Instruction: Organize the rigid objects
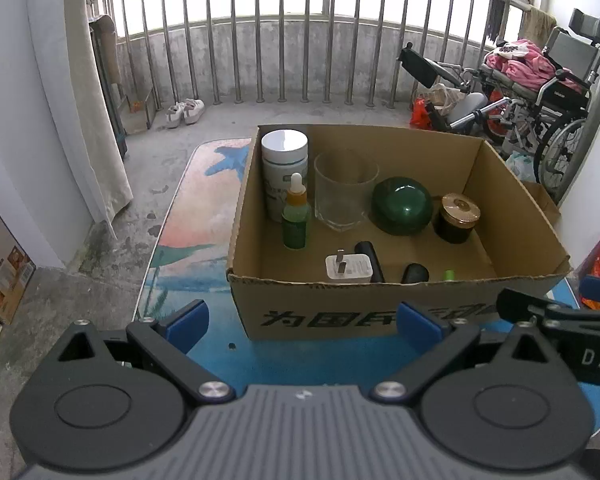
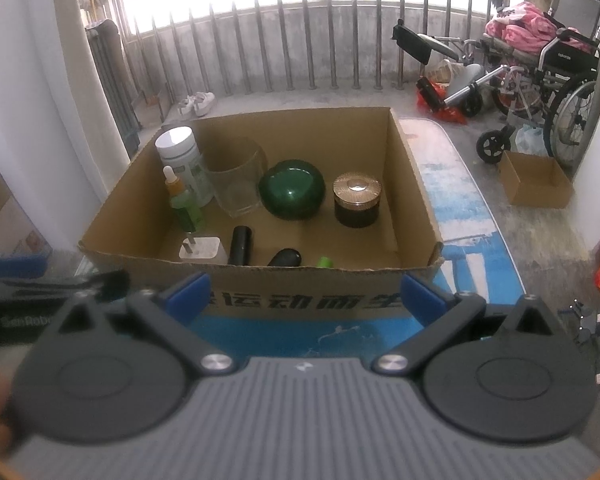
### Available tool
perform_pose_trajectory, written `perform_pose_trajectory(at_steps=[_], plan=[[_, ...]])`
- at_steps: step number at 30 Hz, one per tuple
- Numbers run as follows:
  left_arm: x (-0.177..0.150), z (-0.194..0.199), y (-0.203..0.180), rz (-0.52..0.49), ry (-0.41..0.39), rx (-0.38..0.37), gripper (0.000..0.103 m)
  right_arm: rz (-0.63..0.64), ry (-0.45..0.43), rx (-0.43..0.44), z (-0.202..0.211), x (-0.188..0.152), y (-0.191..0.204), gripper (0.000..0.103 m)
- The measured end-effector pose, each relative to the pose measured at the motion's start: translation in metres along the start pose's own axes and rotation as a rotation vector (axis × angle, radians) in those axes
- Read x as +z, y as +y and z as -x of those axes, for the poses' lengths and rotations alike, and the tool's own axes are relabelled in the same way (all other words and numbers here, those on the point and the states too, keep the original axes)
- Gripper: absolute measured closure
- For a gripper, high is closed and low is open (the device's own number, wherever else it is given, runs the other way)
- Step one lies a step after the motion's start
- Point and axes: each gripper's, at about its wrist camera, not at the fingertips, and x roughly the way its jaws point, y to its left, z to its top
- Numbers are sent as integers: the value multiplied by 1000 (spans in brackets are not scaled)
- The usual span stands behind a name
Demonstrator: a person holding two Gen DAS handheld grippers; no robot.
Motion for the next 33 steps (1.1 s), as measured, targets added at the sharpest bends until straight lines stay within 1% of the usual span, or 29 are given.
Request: perform_pose_trajectory(at_steps=[10,33], plan=[[-3,1,-2,-5,5,1,2,0,18,5,3,-5,0,1],[-7,2,-4,-5,9,1,3,4,19,1,5,-8,-1,1]])
